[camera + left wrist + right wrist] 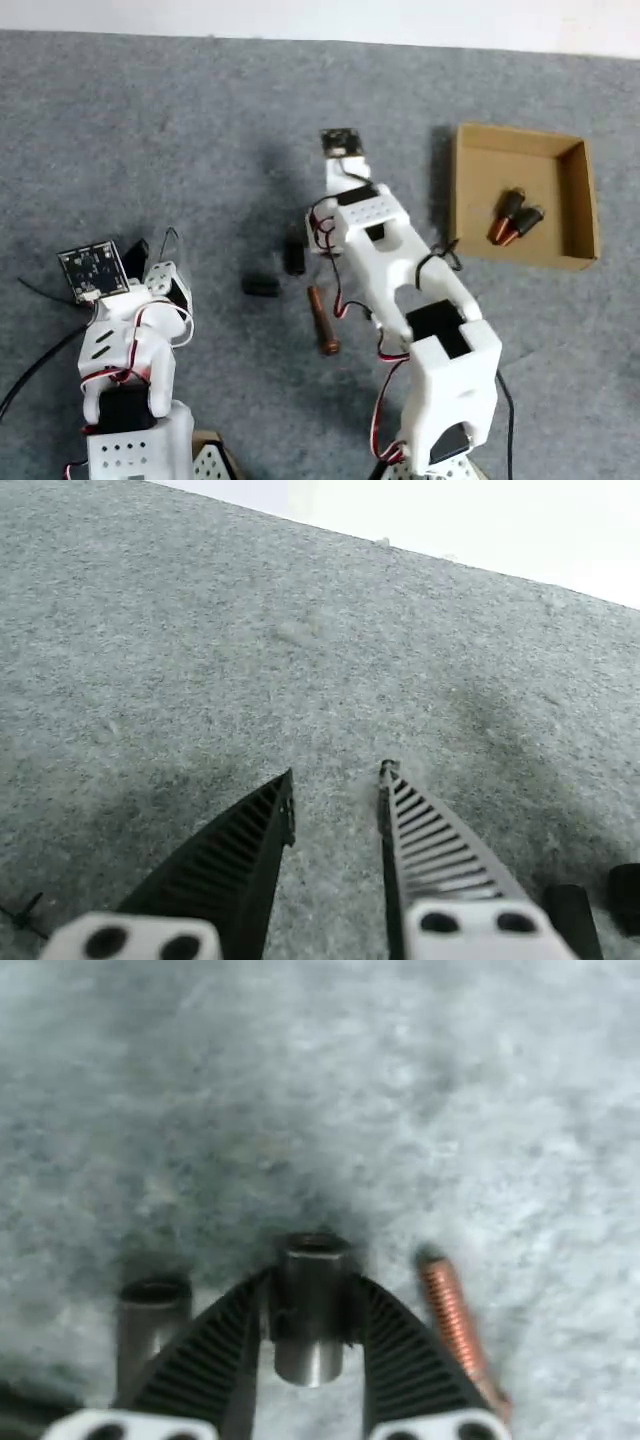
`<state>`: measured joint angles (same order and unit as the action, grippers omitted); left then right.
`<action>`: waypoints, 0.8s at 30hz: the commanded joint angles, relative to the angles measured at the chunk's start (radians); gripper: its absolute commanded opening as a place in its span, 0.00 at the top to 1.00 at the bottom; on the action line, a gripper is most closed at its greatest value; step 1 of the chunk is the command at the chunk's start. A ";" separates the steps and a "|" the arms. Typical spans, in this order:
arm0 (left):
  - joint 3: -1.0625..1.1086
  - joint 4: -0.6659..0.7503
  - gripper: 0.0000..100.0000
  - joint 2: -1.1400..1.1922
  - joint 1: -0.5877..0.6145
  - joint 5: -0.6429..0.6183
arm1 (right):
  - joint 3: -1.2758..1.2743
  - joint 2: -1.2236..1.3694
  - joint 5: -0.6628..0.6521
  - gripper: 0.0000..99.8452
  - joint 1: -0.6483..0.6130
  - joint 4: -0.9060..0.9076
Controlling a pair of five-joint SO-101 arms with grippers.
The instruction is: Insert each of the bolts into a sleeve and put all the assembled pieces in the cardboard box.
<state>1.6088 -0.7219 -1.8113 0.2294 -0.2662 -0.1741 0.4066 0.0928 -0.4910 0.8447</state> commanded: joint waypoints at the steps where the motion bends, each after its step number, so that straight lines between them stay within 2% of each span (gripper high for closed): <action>1: -0.005 0.021 0.86 -0.010 0.010 -0.011 | 0.005 -0.062 -0.086 1.00 -0.001 0.008; 6: -0.005 0.021 0.86 -0.010 0.010 -0.009 | -0.148 -0.352 -0.092 1.00 -0.001 -0.012; 12: -0.005 0.023 0.86 -0.008 0.002 -0.009 | -0.515 -0.763 -0.109 1.00 0.024 -0.191; 16: -0.004 0.023 0.86 -0.004 -0.064 0.034 | -0.717 -0.995 -0.196 1.00 0.065 -0.269; 19: -0.004 0.023 0.86 -0.004 -0.125 0.095 | -0.837 -1.144 -0.203 1.00 0.096 -0.277; 24: -0.021 0.051 0.86 -0.001 -0.237 0.100 | -1.013 -1.359 -0.204 1.00 0.128 -0.277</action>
<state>1.6088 -0.7204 -1.8113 0.0852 -0.1772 -1.1347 -0.8178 -0.1036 -0.3897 0.5992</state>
